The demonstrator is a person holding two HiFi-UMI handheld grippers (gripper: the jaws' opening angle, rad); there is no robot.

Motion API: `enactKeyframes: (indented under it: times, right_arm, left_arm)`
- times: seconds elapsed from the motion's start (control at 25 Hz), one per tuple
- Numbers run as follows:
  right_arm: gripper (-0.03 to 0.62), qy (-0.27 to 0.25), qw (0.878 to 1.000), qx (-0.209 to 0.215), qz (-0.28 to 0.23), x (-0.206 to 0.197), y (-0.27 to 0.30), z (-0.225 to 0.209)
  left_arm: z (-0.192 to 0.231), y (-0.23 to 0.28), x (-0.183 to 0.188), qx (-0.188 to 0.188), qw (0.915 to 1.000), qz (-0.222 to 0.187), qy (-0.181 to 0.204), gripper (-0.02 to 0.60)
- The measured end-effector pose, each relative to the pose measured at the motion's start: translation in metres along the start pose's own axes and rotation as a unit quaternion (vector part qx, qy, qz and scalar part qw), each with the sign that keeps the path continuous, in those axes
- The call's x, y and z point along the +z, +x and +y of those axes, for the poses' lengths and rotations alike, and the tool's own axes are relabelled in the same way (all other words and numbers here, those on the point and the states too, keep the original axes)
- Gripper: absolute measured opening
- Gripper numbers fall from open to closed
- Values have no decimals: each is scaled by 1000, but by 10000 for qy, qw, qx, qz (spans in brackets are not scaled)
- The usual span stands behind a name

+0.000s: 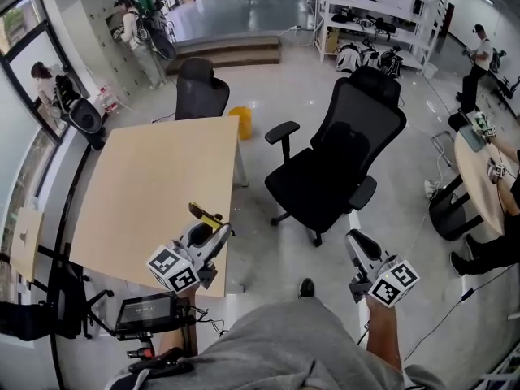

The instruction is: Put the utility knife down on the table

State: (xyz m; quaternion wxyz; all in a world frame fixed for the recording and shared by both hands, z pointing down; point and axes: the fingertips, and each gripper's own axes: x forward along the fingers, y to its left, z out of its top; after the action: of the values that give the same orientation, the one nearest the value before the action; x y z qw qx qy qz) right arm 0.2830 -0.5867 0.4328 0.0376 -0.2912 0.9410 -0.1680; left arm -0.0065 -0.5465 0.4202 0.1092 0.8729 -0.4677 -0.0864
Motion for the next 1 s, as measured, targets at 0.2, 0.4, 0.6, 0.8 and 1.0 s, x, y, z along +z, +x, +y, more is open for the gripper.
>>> enactKeyframes:
  times: [0.2,0.4,0.6,0.8,1.0]
  right_arm:
    - [61,26,9992,388,73,14,39,-38]
    - [61,-79,9969,782,11,45,74,-82]
    - [61,-74,9944,1053,106,63,93,-119]
    - [61,-71,9922,1239,150,69,102,-151]
    - [61,7,9905,1352,247,66,113,-173]
  left_arm:
    - [20,24,9,388,9992,-46,54,127]
    - [31,62,26,696,9972,-150,237,127]
    - [37,91,36,995,9943,-244,301,127]
    - [38,108,39,1257,9907,-355,372,127]
    - [44,122,35,1430,9885,-313,379,127]
